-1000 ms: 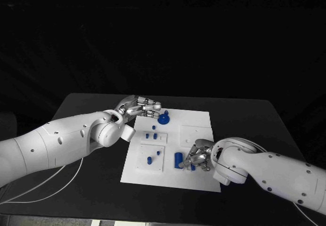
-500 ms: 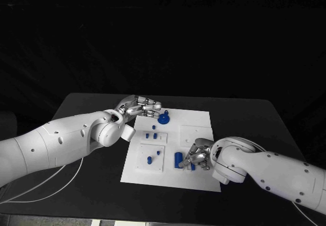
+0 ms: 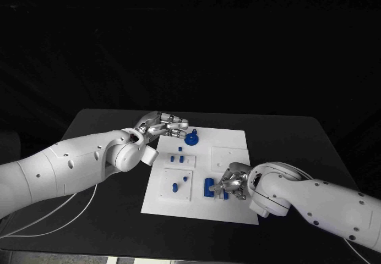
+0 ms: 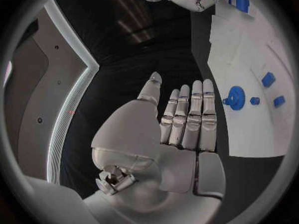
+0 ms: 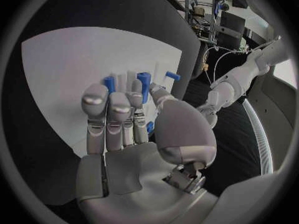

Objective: Assemble the parts on the task board

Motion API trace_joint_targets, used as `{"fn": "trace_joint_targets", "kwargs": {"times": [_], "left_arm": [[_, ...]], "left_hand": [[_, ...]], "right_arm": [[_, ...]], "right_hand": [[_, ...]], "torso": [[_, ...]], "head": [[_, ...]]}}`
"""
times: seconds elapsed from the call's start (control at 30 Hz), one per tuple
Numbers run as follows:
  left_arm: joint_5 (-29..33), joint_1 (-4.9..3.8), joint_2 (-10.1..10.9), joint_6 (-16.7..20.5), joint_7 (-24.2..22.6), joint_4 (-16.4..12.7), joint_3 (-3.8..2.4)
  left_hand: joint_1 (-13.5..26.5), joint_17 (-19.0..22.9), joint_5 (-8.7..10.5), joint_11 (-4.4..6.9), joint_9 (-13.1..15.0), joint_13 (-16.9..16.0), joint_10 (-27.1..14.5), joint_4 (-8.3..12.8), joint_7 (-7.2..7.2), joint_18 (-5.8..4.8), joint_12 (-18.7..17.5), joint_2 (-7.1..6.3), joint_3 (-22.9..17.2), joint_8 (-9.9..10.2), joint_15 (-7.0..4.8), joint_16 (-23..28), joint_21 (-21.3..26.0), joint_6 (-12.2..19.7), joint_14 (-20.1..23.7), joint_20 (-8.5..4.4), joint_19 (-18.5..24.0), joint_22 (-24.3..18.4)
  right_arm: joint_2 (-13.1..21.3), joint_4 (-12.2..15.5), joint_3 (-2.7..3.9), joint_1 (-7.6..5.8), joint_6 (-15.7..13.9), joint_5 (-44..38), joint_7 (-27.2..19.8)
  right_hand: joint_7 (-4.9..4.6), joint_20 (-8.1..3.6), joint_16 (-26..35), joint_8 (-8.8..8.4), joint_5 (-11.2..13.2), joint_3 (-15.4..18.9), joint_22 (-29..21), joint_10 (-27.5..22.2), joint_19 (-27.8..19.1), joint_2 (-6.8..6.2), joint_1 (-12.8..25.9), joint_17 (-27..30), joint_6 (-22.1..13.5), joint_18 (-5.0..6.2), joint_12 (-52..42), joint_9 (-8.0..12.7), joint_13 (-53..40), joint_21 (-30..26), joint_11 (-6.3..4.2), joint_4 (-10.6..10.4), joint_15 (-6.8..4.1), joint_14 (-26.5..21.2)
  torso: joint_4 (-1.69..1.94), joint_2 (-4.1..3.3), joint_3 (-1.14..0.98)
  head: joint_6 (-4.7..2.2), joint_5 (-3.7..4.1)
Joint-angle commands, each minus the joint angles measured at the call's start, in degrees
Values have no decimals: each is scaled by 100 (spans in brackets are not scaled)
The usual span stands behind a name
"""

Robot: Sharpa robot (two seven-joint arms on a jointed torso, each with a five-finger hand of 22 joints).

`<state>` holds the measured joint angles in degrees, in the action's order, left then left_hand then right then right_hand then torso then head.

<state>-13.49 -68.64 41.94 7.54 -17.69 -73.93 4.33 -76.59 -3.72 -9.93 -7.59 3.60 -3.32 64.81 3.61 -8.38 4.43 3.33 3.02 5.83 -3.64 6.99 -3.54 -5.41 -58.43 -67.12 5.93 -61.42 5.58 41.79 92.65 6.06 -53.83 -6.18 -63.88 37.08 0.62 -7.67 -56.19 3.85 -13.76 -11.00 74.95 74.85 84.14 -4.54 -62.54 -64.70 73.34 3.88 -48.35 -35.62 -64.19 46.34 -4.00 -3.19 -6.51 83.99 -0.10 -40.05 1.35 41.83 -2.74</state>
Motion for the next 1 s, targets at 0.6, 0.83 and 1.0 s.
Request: {"fn": "trace_joint_targets", "kwargs": {"times": [0.6,0.83,1.0], "left_arm": [[-18,-3,21,-78,-36,-26,-2],[-28,-3,44,-76,-36,-43,-2],[-31,-3,50,-83,-29,-45,-1]], "left_hand": [[41,-7,-12,13,-3,-6,-33,-36,6,-53,6,31,0,-10,-3,2,-28,20,44,23,20,-10],[29,-7,-14,15,-3,-6,-30,-43,6,-53,6,31,-1,-9,-3,3,-33,18,44,22,21,-18],[32,-8,-15,16,-3,-6,-28,-48,8,-53,7,37,-2,-10,-4,2,-34,14,42,22,20,-19]], "right_arm": [[296,107,86,11,-224,48,-250],[613,119,251,10,402,-96,-47],[676,38,287,14,923,-542,119]], "right_hand": [[-165,18,-89,-28,-33,-220,574,0,306,-110,-173,8,-394,-36,-192,700,-122,82,89,268,22,-6],[-230,50,-112,-24,84,-163,578,-28,293,-49,-277,12,-402,-23,-193,1552,-73,118,125,539,57,-11],[-294,89,-154,-12,497,62,583,-47,283,-154,-155,-30,-487,-3,-181,1783,-47,136,170,249,92,-18]], "torso": [[-4,4,8],[-8,2,9],[-3,-4,1]], "head": [[-23,14],[-33,28],[-45,44]]}}
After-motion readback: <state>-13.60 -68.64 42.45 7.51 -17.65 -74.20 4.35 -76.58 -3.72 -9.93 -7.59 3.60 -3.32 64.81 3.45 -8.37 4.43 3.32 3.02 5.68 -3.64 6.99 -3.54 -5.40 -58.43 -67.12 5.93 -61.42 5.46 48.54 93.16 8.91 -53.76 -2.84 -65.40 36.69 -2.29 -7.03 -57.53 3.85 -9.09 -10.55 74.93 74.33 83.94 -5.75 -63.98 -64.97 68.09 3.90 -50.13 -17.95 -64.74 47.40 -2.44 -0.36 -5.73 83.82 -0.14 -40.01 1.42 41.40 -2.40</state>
